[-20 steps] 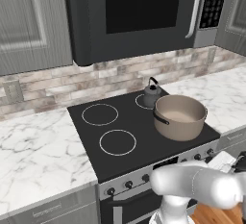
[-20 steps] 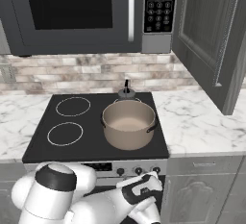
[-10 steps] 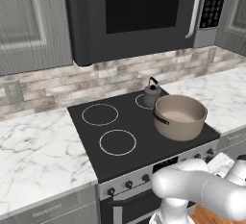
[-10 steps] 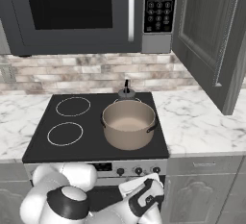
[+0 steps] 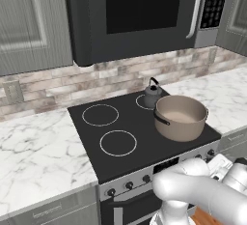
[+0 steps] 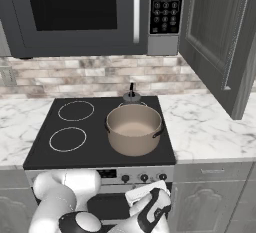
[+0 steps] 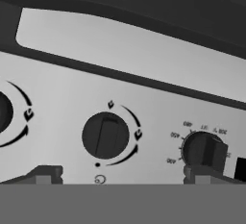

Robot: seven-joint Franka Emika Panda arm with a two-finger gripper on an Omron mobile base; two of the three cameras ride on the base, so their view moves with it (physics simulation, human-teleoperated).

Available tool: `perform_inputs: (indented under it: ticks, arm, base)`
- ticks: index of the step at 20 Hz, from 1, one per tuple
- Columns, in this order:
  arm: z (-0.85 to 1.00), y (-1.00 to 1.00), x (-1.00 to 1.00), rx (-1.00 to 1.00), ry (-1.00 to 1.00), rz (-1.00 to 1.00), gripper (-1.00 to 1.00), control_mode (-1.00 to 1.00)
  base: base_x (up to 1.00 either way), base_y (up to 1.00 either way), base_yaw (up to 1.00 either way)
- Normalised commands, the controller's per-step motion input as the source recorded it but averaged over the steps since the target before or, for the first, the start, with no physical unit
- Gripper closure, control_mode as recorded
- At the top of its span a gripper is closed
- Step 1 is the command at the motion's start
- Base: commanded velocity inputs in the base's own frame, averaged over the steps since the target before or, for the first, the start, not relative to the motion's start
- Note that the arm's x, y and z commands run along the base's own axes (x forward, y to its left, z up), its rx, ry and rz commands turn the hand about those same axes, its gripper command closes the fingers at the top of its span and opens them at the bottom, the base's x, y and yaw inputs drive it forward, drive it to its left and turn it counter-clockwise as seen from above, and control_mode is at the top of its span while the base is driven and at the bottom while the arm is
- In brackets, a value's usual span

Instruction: Pick the kettle from the cabinet and place it on a stove burner. Then pick the pot from the counter and place it on another stove burner. Finally, turn both burners on.

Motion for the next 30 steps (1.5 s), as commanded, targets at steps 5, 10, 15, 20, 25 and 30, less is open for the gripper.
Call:
perform_inputs:
  ticks: [5,10,15,20,25,30]
  arm:
    - [-0.07,0.00,0.18,0.01,0.00,0.00,-1.00,-1.00]
    - [-0.07,0.00,0.19,0.01,0.00,0.00,-1.00,-1.00]
    - [-0.07,0.00,0.19,0.01,0.00,0.00,-1.00,-1.00]
    - [-0.13,-0.07,0.14,0.02,0.00,0.00,-1.00,-1.00]
    - [-0.12,-0.03,0.05,0.01,0.00,0.00,-1.00,-1.00]
    - [-0.02,0.00,0.02,0.00,0.00,0.00,-1.00,-1.00]
  base:
    - [0.00,0.00,0.00]
    - [0.00,0.00,0.00]
    - [0.00,0.00,0.00]
    - [0.00,0.00,0.00]
    - [0.00,0.00,0.00]
    - [0.00,0.00,0.00]
